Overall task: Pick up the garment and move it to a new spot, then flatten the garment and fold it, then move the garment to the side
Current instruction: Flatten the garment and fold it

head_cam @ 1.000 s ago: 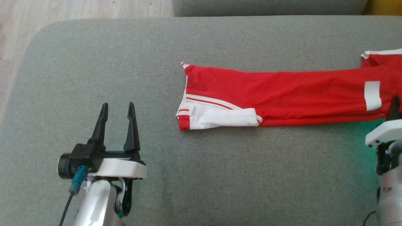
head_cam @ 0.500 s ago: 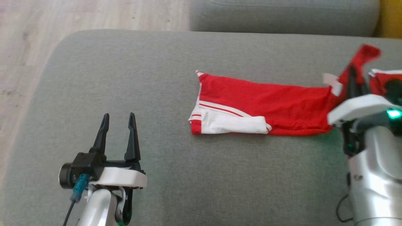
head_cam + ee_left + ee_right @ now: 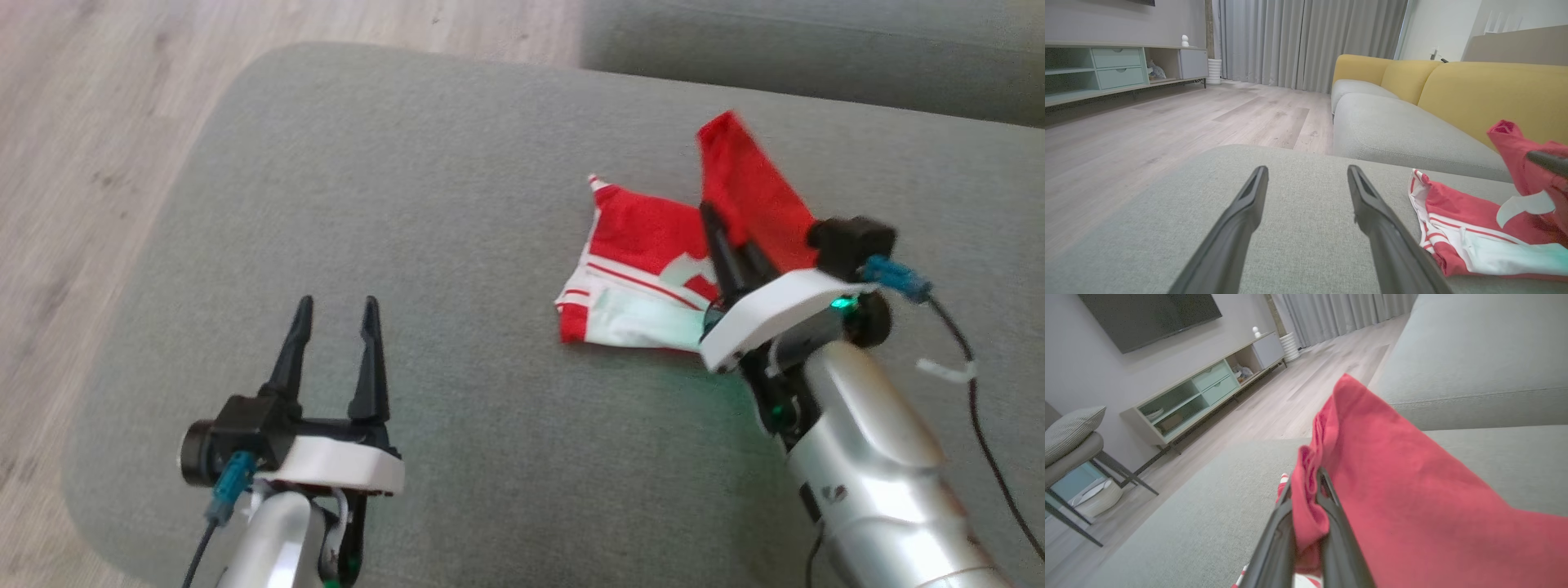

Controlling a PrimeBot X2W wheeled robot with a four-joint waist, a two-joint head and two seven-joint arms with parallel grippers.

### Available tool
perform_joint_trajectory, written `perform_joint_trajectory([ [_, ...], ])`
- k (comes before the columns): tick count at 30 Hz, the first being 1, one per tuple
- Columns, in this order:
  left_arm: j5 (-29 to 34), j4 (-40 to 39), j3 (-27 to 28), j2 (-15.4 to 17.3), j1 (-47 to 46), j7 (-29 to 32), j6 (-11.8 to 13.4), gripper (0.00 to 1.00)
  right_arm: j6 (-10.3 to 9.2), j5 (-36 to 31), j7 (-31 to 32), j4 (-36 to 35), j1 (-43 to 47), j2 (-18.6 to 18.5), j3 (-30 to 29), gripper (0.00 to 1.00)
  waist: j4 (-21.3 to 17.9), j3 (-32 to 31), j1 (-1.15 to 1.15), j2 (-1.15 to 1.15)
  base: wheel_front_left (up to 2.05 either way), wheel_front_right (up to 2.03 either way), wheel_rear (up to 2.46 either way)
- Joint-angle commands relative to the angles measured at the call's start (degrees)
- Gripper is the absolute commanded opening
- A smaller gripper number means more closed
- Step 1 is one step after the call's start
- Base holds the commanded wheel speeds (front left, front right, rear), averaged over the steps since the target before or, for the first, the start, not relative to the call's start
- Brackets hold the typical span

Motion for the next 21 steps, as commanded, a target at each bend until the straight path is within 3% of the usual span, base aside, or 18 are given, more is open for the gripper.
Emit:
perform_joint_trajectory([
  [1, -0.47, -1.62, 1.28, 0.23, -2.49, -0.29, 0.38, 1.00, -0.05, 0.39, -0.82, -1.16, -2.35, 0.69, 1.85, 0.00, 1.21, 0.88, 0.00, 0.00, 0.00, 0.00, 0.00],
  [17, -3.32, 0.36, -3.82, 0.23, -4.45, -0.29, 2.12, 1.00, -0.05, 5.28, -5.71, 10.70, -6.06, 0.69, 13.23, 0.00, 6.56, 3.74, 0.00, 0.00, 0.00, 0.00, 0.00],
  [18, -3.45, 0.55, -4.04, 0.23, -4.48, -0.29, 2.11, 1.00, -0.05, 5.48, -5.92, 11.11, -6.17, 0.69, 13.65, 0.12, 6.66, 3.76, 0.00, 0.00, 0.00, 0.00, 0.00],
  [19, -3.56, 0.70, -4.22, 0.23, -4.52, -0.29, 2.11, 1.00, -0.05, 5.89, -6.10, 11.18, -6.22, 0.69, 14.29, 0.47, 6.75, 3.76, 0.00, 0.00, 0.00, 0.00, 0.00],
  [20, -3.66, 0.87, -4.36, 0.23, -4.55, -0.29, 2.12, 1.00, -0.05, 7.04, -6.09, 10.72, -6.09, 0.69, 15.14, 1.00, 6.80, 3.73, 0.00, 0.00, 0.00, 0.00, 0.00],
  [21, -3.71, 1.02, -4.41, 0.23, -4.56, -0.29, 2.13, 1.00, -0.05, 8.33, -6.09, 10.05, -5.98, 0.70, 16.07, 1.00, 6.77, 3.69, 0.00, 0.00, 0.00, 0.00, 0.00],
])
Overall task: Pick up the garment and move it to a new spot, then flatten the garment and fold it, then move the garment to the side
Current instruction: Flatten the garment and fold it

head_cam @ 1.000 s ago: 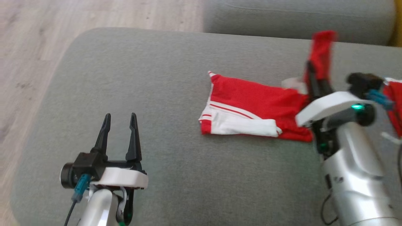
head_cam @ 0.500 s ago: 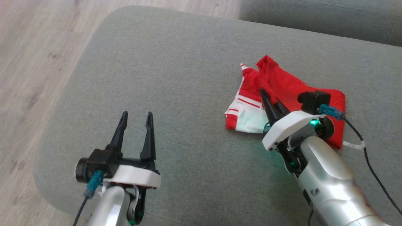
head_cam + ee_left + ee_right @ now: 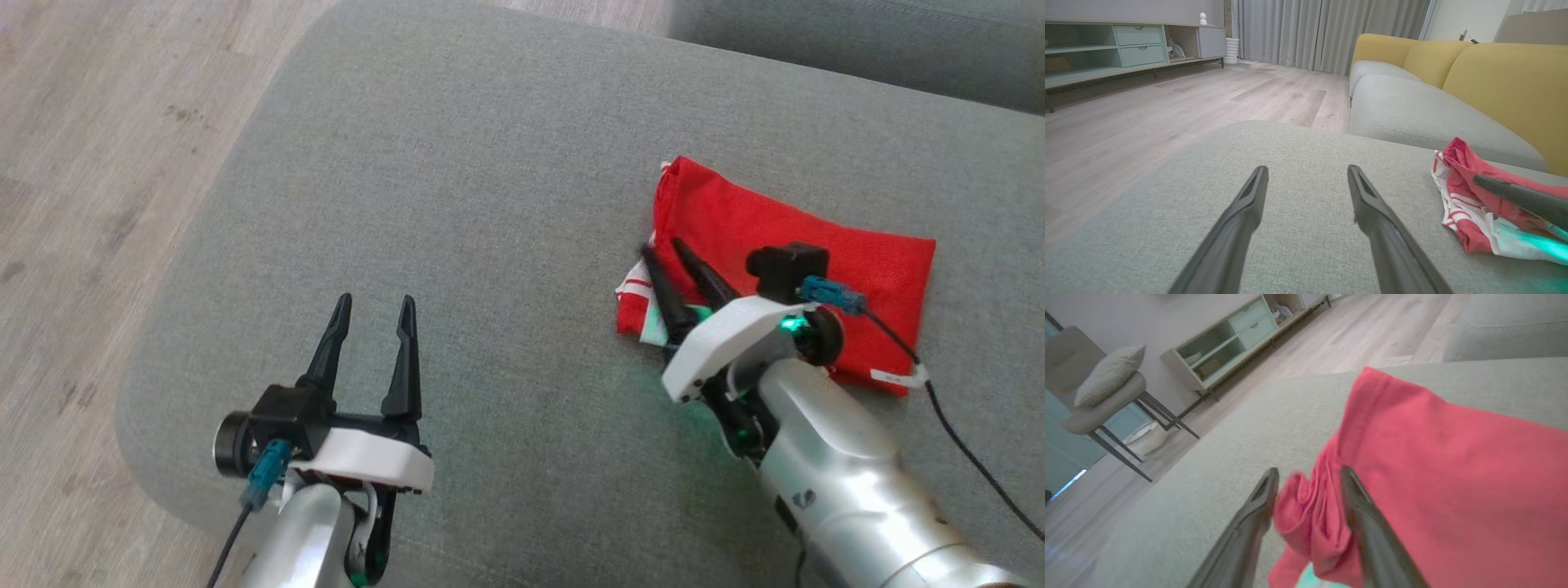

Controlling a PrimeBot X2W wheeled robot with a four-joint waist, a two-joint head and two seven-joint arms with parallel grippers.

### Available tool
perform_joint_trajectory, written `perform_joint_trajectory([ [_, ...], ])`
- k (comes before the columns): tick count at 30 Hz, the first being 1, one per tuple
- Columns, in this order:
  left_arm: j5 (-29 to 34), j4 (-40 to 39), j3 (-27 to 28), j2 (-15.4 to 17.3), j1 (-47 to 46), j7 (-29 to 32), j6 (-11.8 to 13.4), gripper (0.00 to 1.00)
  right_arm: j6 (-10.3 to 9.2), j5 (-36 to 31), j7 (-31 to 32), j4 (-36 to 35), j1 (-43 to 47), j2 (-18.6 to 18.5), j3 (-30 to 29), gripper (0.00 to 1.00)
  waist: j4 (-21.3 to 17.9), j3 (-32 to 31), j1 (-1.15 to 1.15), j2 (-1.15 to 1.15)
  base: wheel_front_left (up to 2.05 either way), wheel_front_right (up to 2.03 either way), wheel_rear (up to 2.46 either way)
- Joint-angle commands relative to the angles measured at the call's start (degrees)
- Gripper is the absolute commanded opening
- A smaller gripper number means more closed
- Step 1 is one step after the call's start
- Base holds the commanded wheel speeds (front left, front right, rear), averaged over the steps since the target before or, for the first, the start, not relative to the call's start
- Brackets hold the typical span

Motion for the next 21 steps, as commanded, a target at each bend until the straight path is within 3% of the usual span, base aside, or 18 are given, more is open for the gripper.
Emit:
perform_joint_trajectory([
  [1, -0.61, -1.48, 1.35, 0.29, -2.22, -0.29, 0.14, 1.00, -0.04, 1.11, -0.88, -2.42, -1.45, 1.16, 1.61, 1.00, -0.13, -0.05, 0.00, 0.00, 0.00, 0.00, 0.00],
  [6, -0.11, -1.03, 1.99, 0.29, -2.20, -0.29, 0.05, 1.00, -0.04, 4.61, -1.92, -4.84, -2.48, 1.16, 4.53, 1.00, -1.86, -0.98, 0.00, 0.00, 0.00, 0.00, 0.00],
  [10, 0.57, -1.78, 3.20, 0.29, -2.12, -0.29, -0.19, 1.00, -0.04, 2.85, -3.61, -3.83, -4.23, 1.16, 2.12, 1.00, -4.51, -1.94, 0.00, 0.00, 0.00, 0.00, 0.00],
  [14, 1.44, -3.04, 4.77, 0.29, -1.87, -0.29, -0.38, 1.00, -0.04, -6.17, -4.55, -1.44, -5.61, 1.10, -5.26, 1.00, -7.80, -2.70, 0.00, 0.00, 0.00, 0.00, 0.00],
  [18, 2.03, -4.09, 6.17, 0.29, -1.56, -0.29, -0.45, 1.00, -0.04, -16.48, -4.62, -8.02, -2.22, 0.12, -15.47, 1.00, -10.96, -2.96, 0.00, 0.00, 0.00, 0.00, 0.00],
  [21, 2.30, -4.47, 7.00, 0.29, -1.31, -0.29, -0.38, 1.00, -0.04, -21.25, -4.63, -12.62, 0.89, -0.12, -19.50, 1.00, -12.66, -2.82, 0.00, 0.00, 0.00, 0.00, 0.00],
])
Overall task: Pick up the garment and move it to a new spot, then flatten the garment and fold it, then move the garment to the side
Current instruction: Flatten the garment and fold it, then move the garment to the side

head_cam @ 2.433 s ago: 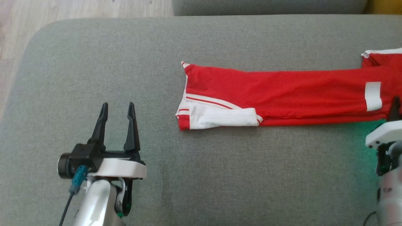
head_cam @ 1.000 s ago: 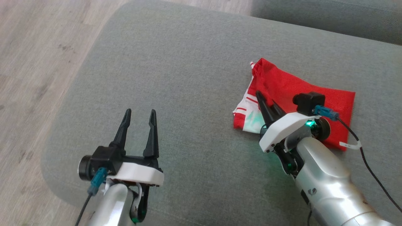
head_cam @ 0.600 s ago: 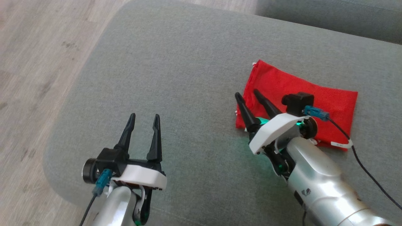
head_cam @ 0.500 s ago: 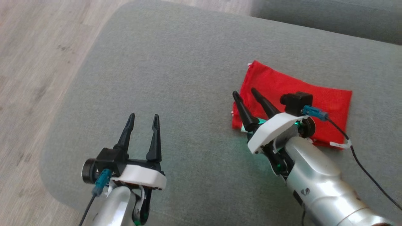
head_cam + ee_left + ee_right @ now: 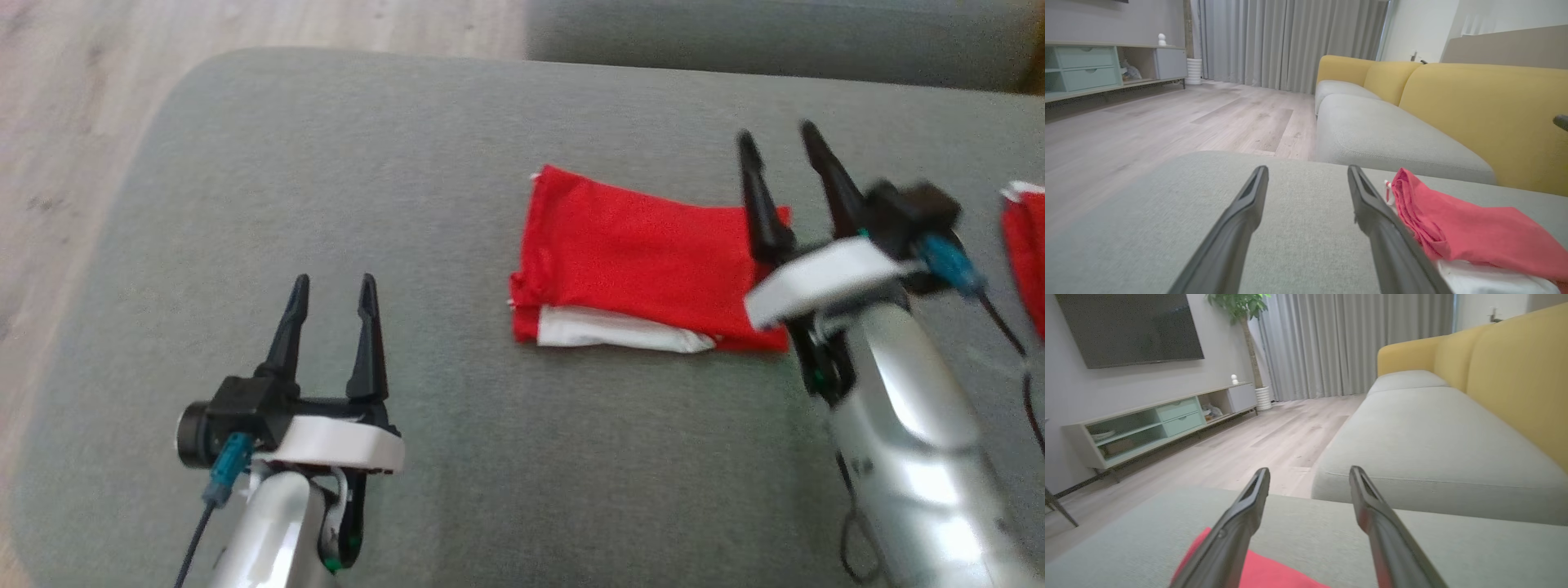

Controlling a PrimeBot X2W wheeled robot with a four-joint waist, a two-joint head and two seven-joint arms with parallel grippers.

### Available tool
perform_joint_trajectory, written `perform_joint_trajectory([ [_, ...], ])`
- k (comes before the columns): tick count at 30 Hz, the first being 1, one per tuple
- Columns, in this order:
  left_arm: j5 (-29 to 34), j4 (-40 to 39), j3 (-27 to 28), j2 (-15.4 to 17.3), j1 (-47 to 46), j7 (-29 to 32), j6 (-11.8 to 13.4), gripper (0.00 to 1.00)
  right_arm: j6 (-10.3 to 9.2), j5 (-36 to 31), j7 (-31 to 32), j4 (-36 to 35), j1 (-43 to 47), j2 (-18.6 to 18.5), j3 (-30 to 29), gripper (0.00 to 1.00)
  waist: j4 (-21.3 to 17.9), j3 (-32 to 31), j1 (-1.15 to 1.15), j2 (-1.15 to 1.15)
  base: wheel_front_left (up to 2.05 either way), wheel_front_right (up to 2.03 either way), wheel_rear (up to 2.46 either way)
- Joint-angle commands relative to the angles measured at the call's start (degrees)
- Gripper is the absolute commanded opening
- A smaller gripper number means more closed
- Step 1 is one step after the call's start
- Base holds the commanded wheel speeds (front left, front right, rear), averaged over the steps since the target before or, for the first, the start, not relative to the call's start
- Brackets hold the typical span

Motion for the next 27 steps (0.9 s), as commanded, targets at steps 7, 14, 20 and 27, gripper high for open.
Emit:
perform_joint_trajectory([
  [7, 1.43, -2.09, 4.45, 0.30, -0.37, -0.29, -0.28, 1.00, -0.04, -9.06, -0.61, -13.70, 12.47, 1.03, -8.82, 1.00, -5.54, -0.64, 0.00, 0.00, 0.00, 0.00, 0.00],
  [14, 2.16, -2.11, 5.96, 0.30, 1.61, -0.29, -0.67, 1.00, -0.04, -11.77, -0.62, -20.76, 21.35, 1.69, -12.96, 1.00, -7.89, -0.76, 0.00, 0.00, 0.00, 0.00, 0.00],
  [20, 2.48, -2.29, 6.24, 0.30, 1.78, -0.29, -0.87, 1.00, -0.04, -10.36, -0.62, -22.40, 23.48, 1.74, -12.68, 1.00, -8.35, -0.11, 0.00, 0.00, 0.00, 0.00, 0.00],
  [27, 2.63, -2.24, 5.72, 0.30, 0.68, -0.29, -1.23, 1.00, -0.04, -10.19, -0.62, -22.67, 22.25, 1.75, -13.24, 1.00, -7.57, 1.08, 0.00, 0.00, 0.00, 0.00, 0.00],
])
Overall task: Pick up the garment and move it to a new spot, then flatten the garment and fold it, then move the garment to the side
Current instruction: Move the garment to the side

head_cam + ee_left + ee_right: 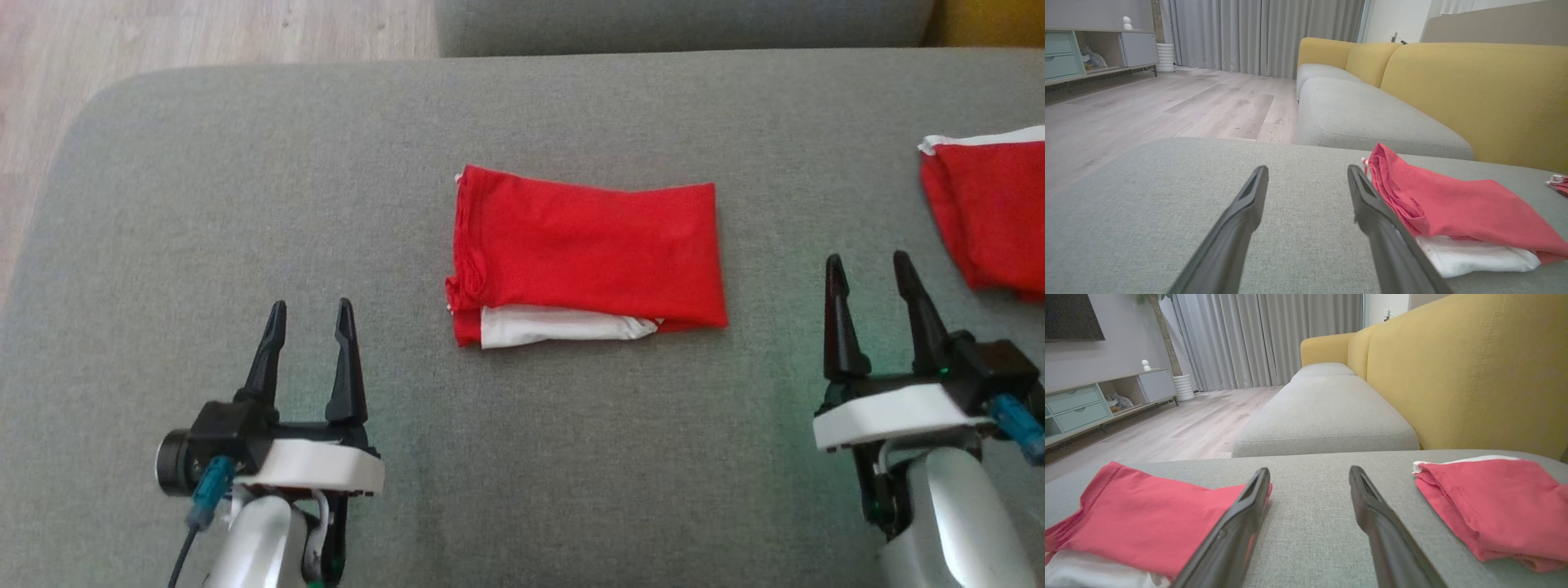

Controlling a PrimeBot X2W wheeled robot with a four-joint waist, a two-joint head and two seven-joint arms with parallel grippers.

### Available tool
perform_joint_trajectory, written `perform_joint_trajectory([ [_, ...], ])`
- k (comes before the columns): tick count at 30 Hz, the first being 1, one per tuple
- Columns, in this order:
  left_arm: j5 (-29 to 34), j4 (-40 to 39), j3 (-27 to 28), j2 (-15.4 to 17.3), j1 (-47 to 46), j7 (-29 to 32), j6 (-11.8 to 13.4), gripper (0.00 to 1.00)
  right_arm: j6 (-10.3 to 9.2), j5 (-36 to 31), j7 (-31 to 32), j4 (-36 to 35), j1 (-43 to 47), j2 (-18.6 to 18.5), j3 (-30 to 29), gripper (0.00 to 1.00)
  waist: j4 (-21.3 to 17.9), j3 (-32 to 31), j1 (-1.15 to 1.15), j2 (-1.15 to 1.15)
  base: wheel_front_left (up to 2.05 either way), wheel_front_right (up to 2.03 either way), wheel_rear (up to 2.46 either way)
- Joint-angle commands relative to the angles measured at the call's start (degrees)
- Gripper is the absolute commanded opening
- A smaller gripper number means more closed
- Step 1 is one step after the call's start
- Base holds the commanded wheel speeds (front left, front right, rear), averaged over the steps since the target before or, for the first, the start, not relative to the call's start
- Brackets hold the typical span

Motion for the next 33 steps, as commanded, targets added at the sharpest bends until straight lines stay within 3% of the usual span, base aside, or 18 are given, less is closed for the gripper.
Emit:
perform_joint_trajectory([
  [1, 0.42, -2.00, 1.26, 0.33, -2.71, -0.29, -0.07, 1.00, -0.04, -0.22, -0.61, -1.77, -2.61, -0.10, 1.05, 1.00, 0.49, 0.70, 0.00, 0.00, 0.00, 0.00, 0.00],
  [12, -0.49, -1.64, -2.48, 0.33, -6.56, -0.29, -0.01, 1.00, -0.04, 2.64, 7.71, 7.16, -12.55, -0.10, 3.53, 1.00, 5.52, 7.30, 0.00, 0.00, 0.00, 0.00, 0.00],
  [23, -1.94, -1.04, -3.68, 0.33, -7.80, -0.29, 0.36, 1.00, -0.04, 4.76, 14.36, 19.60, -16.21, -0.10, 6.02, 1.00, 8.27, 8.01, 0.00, 0.00, 0.00, 0.00, 0.00],
  [24, -1.94, -0.99, -3.78, 0.33, -7.77, -0.29, 0.42, 1.00, -0.04, 4.66, 14.65, 20.45, -16.46, -0.10, 6.29, 0.93, 8.36, 7.89, 0.00, 0.00, 0.00, 0.00, 0.00],
  [25, -1.93, -0.94, -3.86, 0.33, -7.74, -0.29, 0.49, 1.00, -0.04, 4.61, 14.81, 21.15, -16.70, -0.10, 6.59, 0.42, 8.39, 7.72, 0.00, 0.00, 0.00, 0.00, 0.00],
  [26, -1.92, -0.88, -3.93, 0.33, -7.69, -0.29, 0.55, 1.00, -0.04, 4.30, 14.65, 21.67, -16.93, -0.10, 6.85, 0.00, 8.38, 7.55, 0.00, 0.00, 0.00, 0.00, 0.00],
  [33, -1.03, -0.36, -4.11, 0.33, -7.24, -0.29, 0.57, 1.00, -0.04, -0.91, 11.50, 22.78, -18.35, -0.10, 6.97, 0.00, 6.57, 5.24, 0.00, 0.00, 0.00, 0.00, 0.00],
])
